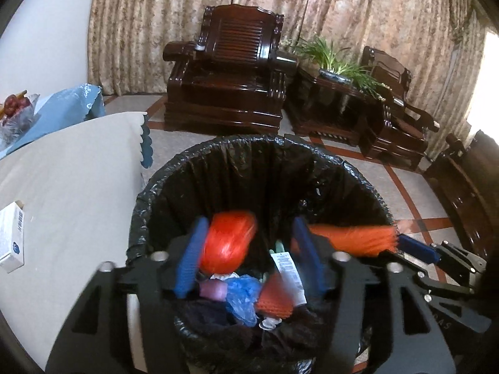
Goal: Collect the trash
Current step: 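Carry the orange net and red bag over the bin and open both grippers, then move both open grippers back toward the tissue, box and leaflet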
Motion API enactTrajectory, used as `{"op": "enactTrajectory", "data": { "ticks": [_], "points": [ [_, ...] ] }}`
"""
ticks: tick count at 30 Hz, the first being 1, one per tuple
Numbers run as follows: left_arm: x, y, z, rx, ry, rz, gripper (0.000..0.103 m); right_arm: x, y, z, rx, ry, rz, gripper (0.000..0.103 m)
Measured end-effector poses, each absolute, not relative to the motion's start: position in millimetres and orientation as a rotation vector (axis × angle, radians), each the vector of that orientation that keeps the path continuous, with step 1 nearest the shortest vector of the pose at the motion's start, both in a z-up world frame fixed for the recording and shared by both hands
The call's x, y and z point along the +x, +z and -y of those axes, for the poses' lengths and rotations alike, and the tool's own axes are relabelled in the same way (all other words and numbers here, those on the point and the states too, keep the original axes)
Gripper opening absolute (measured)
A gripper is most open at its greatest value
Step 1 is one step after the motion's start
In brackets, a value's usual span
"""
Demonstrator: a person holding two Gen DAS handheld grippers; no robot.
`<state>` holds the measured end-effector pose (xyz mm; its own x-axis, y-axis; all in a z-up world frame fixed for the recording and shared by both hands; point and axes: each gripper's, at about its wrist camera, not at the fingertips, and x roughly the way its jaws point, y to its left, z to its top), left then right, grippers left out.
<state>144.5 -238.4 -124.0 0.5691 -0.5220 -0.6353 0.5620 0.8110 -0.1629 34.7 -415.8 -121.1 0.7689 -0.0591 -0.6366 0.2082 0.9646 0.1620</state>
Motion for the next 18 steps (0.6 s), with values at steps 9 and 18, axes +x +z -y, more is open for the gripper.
{"op": "enactTrajectory", "data": {
  "ticks": [9,18],
  "points": [
    [134,-99,184,0.037,-0.572,-0.648,0.087,25,-95,405,0.246,-0.14,-0.607,0.097],
    [126,-65,77,-0.022,-0.377,-0.571,0.088,37,-60,354,0.238,-0.024,-0.538,0.097]
  ]
}}
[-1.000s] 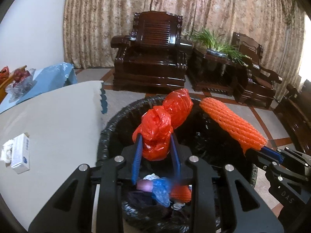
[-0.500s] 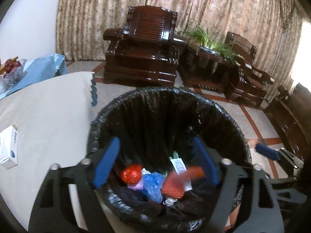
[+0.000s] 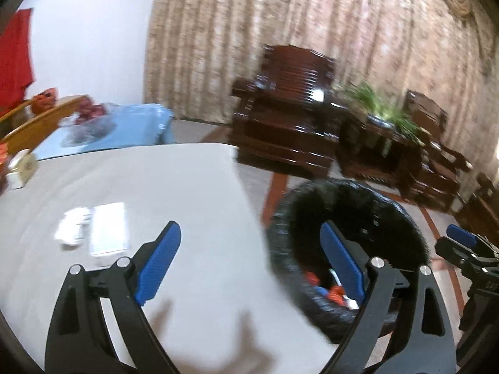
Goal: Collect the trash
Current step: 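Move both open grippers back toward the tissue, box and leaflet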
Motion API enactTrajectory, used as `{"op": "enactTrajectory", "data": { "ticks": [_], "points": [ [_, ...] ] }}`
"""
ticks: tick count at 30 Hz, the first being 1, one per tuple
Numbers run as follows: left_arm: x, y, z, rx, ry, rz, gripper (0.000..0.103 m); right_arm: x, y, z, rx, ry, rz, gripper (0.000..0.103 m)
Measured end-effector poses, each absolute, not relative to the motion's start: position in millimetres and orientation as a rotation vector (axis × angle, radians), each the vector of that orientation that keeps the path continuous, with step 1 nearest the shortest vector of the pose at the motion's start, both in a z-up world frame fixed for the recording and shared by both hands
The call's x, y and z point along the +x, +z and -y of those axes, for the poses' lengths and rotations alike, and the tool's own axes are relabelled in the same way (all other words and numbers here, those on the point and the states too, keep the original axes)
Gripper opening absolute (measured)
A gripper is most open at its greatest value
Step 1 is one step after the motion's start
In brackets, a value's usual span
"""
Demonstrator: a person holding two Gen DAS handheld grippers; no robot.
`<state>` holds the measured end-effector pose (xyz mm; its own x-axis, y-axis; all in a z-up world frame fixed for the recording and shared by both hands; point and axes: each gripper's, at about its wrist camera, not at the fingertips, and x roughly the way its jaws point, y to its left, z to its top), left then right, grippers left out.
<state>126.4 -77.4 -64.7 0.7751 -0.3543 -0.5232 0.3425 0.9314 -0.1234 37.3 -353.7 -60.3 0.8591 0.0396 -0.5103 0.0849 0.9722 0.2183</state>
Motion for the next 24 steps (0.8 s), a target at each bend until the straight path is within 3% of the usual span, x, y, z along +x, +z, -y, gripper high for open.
{"op": "enactTrajectory", "data": {
  "ticks": [10,24],
  "points": [
    [123,-58,-21,-0.037,-0.182,-0.557,0.088,81,-58,271,0.189,0.128,-0.545,0.097],
    [156,-88,-124,-0.045,0.005,-0.603,0.088,165,-87,153,0.118,0.257,-0.612,0.097]
  ]
}}
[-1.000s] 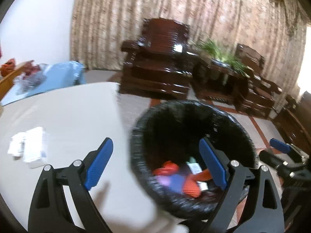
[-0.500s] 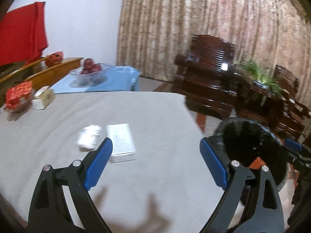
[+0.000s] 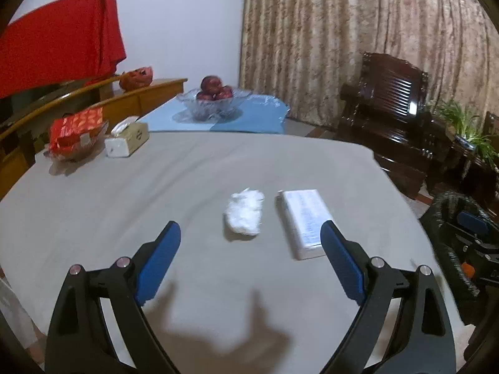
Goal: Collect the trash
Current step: 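Move both open grippers back toward the tissue, box and leaflet, then grasp the printed leaflet with the right gripper while the left gripper grasps the white tissue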
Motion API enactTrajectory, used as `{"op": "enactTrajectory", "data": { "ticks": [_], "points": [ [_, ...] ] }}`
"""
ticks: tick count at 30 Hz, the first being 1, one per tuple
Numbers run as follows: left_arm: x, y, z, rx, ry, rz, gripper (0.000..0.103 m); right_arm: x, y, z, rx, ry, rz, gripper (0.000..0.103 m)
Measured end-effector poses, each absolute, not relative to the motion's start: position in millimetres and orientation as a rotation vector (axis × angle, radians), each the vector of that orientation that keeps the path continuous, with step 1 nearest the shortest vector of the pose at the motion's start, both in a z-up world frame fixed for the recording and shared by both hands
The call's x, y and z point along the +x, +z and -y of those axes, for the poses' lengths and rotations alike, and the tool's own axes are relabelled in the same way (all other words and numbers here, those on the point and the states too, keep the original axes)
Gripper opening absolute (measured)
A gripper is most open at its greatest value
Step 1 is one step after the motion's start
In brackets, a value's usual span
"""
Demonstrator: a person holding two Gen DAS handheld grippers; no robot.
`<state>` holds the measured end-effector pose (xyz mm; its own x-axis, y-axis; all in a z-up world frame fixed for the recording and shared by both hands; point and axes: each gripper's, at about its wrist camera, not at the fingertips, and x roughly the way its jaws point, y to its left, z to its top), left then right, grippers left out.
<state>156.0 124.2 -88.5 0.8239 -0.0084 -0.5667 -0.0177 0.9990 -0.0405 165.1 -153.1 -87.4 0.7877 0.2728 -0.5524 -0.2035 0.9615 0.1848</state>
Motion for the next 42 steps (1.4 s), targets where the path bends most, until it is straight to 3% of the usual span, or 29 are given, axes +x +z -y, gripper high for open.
{"op": "enactTrajectory", "data": {
  "ticks": [21,27,28,29,30,42],
  "points": [
    [200,-130,-189,-0.091,0.07,-0.667,0.088,258,-154,33,0.037,0.299,-0.788,0.094],
    [210,-137,-191,-0.104,0.062,-0.68,0.088,272,-163,29,0.025,0.296,-0.851,0.077],
    [211,-138,-190,-0.105,0.06,-0.682,0.088,274,-165,29,0.027,0.302,-0.865,0.071],
    [214,-138,-189,-0.107,0.056,-0.685,0.088,274,-165,30,0.022,0.297,-0.864,0.058],
    [216,-139,-186,-0.107,0.051,-0.686,0.088,273,-164,31,0.013,0.294,-0.861,0.056],
    [257,-150,-143,-0.074,-0.011,-0.734,0.086,277,-148,80,0.085,0.256,-0.819,0.055]
  ]
}}
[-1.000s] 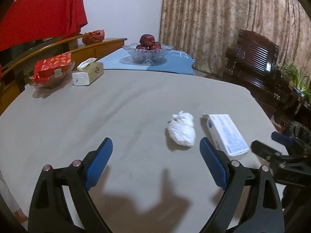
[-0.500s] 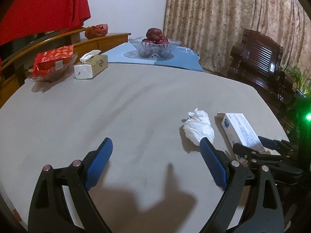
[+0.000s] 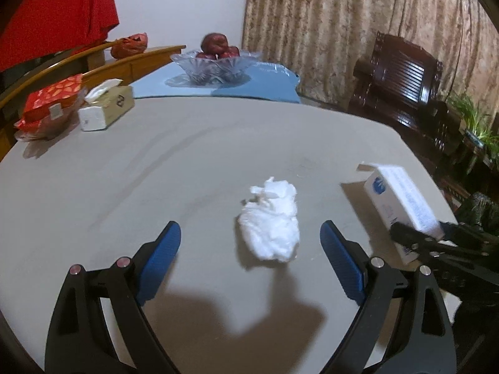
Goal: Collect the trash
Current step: 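Grasp the printed leaflet with the right gripper while the left gripper grasps the white tissue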
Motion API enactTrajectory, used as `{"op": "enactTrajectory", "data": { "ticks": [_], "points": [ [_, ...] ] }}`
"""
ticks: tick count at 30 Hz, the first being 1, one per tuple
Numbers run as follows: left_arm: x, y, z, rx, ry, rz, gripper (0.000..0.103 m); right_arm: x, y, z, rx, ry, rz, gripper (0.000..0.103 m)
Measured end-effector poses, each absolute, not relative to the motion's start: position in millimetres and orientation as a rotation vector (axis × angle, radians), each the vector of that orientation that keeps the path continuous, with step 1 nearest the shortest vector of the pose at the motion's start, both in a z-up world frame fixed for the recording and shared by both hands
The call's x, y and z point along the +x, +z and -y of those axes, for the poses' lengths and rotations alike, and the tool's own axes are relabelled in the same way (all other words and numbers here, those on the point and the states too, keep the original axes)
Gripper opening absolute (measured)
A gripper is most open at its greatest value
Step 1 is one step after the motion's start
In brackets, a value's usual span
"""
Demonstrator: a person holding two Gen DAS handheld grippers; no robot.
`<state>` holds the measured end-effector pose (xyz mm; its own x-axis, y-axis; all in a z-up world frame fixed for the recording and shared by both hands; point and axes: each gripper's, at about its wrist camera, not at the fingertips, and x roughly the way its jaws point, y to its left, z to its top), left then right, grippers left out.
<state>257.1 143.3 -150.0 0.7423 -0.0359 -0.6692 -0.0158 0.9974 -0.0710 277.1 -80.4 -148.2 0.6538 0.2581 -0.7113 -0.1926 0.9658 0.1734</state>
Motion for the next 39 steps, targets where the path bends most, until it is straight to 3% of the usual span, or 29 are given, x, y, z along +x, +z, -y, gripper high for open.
{"op": "enactTrajectory", "data": {
  "ticks": [5,7,8,9,10,39],
  "points": [
    [278,-168,-133,-0.063,-0.01,-0.806,0.075,279,-143,91,0.088,0.255,-0.806,0.055],
    [287,-177,-132,-0.073,-0.025,-0.862,0.061,278,-141,93,0.083,0.256,-0.8,0.055],
    [289,-179,-132,-0.078,-0.028,-0.878,0.048,277,-141,94,0.082,0.255,-0.798,0.055],
    [291,-180,-132,-0.081,-0.027,-0.884,0.043,276,-141,95,0.084,0.256,-0.798,0.055],
    [291,-178,-133,-0.085,-0.031,-0.876,0.03,276,-141,97,0.09,0.258,-0.798,0.055],
    [178,-64,-85,-0.076,-0.03,-0.652,0.027,187,-54,149,0.125,0.295,-0.634,0.055]
  ]
}}
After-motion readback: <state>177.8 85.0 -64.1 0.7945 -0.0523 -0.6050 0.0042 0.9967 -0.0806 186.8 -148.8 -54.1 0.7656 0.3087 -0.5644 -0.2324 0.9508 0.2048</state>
